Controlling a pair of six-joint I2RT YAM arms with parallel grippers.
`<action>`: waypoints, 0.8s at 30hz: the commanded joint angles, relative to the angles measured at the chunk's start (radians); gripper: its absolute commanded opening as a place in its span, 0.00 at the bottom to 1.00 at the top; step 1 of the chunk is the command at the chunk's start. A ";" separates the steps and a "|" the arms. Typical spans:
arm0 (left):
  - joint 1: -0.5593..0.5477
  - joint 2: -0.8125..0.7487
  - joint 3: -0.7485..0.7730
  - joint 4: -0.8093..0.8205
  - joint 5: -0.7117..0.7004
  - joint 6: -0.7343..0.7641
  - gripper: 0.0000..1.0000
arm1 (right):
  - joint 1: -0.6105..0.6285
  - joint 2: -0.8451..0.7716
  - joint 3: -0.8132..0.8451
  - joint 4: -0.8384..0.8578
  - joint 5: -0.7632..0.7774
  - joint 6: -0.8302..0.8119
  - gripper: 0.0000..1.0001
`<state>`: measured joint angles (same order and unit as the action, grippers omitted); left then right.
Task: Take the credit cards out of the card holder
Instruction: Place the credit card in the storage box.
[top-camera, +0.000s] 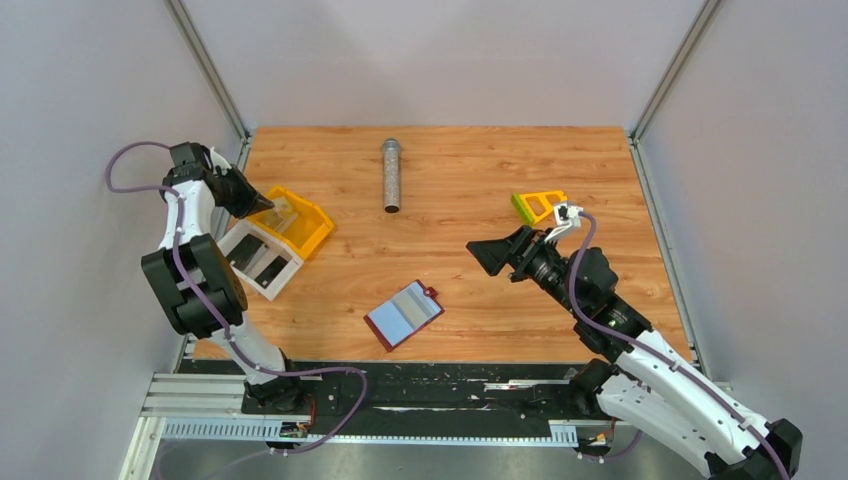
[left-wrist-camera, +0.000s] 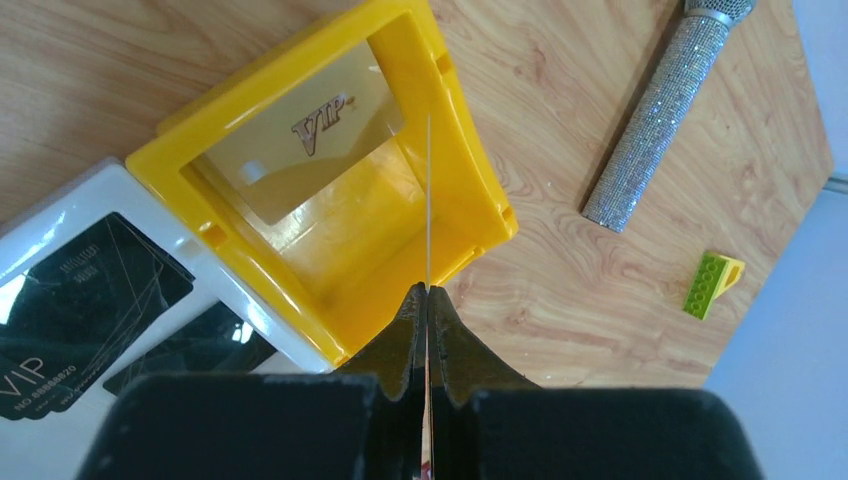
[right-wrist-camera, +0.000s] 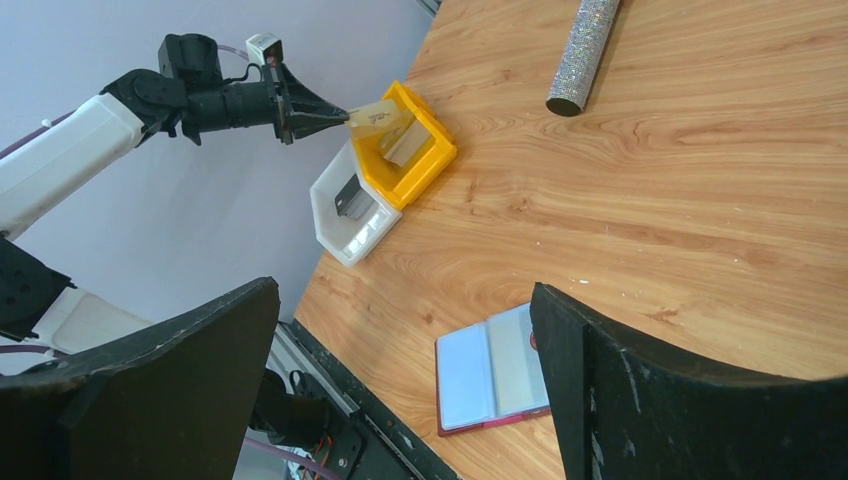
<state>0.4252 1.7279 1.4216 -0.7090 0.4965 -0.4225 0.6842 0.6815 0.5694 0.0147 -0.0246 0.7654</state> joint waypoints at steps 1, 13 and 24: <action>0.029 0.016 0.044 0.070 0.026 -0.015 0.00 | -0.002 0.014 0.047 0.013 0.020 -0.032 1.00; 0.044 0.077 0.054 0.110 0.006 -0.030 0.00 | -0.001 0.049 0.057 0.018 0.024 -0.034 1.00; 0.044 0.137 0.066 0.113 -0.047 -0.019 0.01 | -0.002 0.056 0.052 0.021 0.064 -0.034 1.00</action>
<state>0.4522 1.8343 1.4506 -0.6132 0.4690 -0.4404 0.6842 0.7361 0.5800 0.0113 0.0059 0.7494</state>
